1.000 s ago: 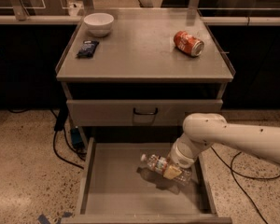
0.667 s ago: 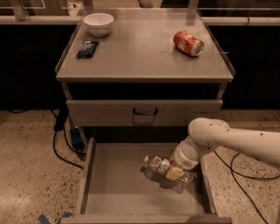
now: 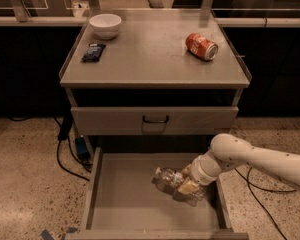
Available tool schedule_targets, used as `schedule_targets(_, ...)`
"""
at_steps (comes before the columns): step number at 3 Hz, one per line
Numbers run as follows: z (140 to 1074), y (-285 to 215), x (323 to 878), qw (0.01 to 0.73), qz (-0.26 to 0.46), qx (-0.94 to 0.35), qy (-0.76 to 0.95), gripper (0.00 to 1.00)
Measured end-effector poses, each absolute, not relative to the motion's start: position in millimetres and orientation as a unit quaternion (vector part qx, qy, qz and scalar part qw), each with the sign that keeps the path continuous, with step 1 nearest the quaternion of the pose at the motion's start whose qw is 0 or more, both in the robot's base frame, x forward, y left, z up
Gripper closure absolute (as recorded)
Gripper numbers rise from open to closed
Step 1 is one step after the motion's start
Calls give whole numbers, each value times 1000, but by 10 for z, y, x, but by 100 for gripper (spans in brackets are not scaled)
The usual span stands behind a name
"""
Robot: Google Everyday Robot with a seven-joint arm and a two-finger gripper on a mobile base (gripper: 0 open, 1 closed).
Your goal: Place water bottle into middle drawer
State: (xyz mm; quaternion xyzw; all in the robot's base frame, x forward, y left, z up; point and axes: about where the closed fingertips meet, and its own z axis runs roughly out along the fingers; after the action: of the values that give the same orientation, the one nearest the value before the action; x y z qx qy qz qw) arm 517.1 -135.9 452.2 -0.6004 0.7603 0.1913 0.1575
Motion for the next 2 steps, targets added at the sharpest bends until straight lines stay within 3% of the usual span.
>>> schedule_targets(2, 4277, -1262, 5247, 159, 208, -604, 753, 100)
